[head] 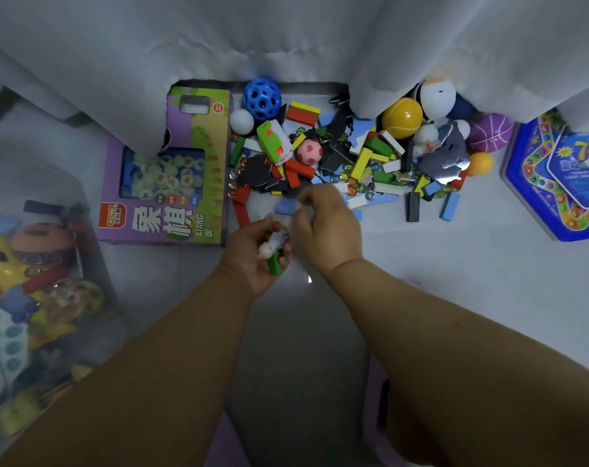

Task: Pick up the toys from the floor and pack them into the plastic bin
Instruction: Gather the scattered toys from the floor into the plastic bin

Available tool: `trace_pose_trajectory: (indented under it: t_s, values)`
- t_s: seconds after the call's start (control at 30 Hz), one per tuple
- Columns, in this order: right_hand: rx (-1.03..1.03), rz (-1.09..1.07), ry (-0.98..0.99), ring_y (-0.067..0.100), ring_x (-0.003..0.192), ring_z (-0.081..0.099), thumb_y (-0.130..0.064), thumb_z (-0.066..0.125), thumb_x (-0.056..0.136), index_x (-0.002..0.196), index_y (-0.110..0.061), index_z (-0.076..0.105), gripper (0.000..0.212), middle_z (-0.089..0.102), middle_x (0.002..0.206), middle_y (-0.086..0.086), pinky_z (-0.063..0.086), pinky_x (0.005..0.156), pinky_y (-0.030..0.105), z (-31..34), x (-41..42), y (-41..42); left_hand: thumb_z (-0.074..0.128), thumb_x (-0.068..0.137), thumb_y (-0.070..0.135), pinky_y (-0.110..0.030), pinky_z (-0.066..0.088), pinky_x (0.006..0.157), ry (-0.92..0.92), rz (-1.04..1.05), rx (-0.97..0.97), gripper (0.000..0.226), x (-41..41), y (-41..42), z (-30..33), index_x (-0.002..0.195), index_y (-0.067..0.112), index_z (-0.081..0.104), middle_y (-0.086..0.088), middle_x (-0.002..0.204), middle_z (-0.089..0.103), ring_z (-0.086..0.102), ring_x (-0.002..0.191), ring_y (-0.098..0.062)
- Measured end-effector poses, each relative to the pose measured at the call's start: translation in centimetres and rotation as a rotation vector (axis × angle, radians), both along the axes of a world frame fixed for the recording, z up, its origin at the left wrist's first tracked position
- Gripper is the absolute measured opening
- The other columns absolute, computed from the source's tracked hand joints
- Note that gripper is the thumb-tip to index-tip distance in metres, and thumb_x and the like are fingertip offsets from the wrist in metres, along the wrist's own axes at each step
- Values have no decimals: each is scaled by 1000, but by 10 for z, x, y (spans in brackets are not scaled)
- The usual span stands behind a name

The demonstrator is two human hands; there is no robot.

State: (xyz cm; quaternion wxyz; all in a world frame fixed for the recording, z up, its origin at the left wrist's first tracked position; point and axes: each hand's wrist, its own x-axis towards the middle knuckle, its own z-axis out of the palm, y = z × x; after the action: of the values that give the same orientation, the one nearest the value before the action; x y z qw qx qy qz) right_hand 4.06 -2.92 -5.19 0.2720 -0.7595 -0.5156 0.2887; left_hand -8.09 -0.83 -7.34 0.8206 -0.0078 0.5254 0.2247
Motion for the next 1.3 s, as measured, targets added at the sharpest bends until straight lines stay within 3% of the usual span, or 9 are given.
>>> trace_pose_trajectory:
  t_s: [0.1, 0.17, 0.3, 0.43, 0.57, 0.7, 0.9, 1.1, 1.3]
  values:
    - [-239, -25, -334, 31, 108, 50, -14, 55, 87, 122, -12, 50, 36, 47, 126, 11, 38, 68, 32, -25, 31, 13, 46, 94, 28, -16, 42, 46, -12, -29, -4, 30, -2, 0, 1, 71, 12, 55, -2, 66, 54, 53, 54, -13]
    - [-335, 31, -360, 35, 110, 48, -5, 53, 87, 125, -10, 47, 39, 45, 126, 14, 40, 71, 35, -36, 43, 16, 46, 94, 27, -16, 44, 48, -43, -19, -13, 31, -2, -1, 1, 70, 11, 56, -2, 67, 54, 54, 54, -13]
    - [-258, 28, -273, 36, 105, 51, -1, 52, 87, 120, -5, 53, 33, 49, 122, 17, 42, 77, 36, -37, 49, 17, 46, 96, 29, -16, 44, 48, 5, -33, -9, 30, 0, 0, 0, 72, 13, 55, -1, 66, 53, 54, 50, -11]
    - [21, -14, -53, 25, 85, 53, -8, 60, 82, 101, -1, 58, 20, 52, 105, 16, 40, 70, 28, -20, 30, 3, 46, 97, 40, -16, 43, 44, 207, -20, 87, 34, 3, 0, -14, 79, 13, 58, 0, 71, 51, 49, 47, -8]
    - [97, 179, 60, 20, 81, 52, -9, 65, 74, 94, -4, 60, 21, 56, 97, 13, 42, 66, 27, -11, -5, -20, 44, 83, 60, -33, 59, 69, -72, 95, 141, 62, 3, 6, -12, 105, 5, 63, -11, 93, 70, 68, 77, -22]
    - [64, 283, 65, 14, 77, 48, -30, 52, 85, 95, -7, 63, 27, 58, 90, 8, 34, 66, 21, -11, -7, -18, 43, 98, 29, -24, 57, 57, -3, 76, 150, 29, 7, 8, -8, 93, 8, 62, -6, 75, 72, 68, 73, -18]
    - [-65, -140, -234, 33, 103, 50, -2, 49, 85, 105, -1, 61, 24, 57, 108, 18, 35, 74, 31, -25, 53, 15, 54, 94, 19, -12, 34, 36, 120, 58, 50, 20, 12, 6, -9, 75, 17, 53, 4, 62, 44, 46, 39, -4]
    - [-257, 10, -517, 35, 109, 47, -1, 45, 87, 124, -7, 53, 39, 55, 115, 19, 33, 76, 36, -41, 73, 31, 55, 94, 19, -13, 33, 37, 126, 22, 62, 20, 10, -2, -16, 75, 19, 50, 4, 65, 42, 43, 40, -4]
    - [-373, 188, -561, 38, 115, 44, 0, 46, 89, 140, -15, 39, 53, 46, 127, 21, 42, 85, 41, -38, 75, 45, 56, 93, 19, -13, 34, 37, 145, -2, 72, 19, 9, -3, -19, 75, 18, 50, 4, 66, 42, 43, 41, -4]
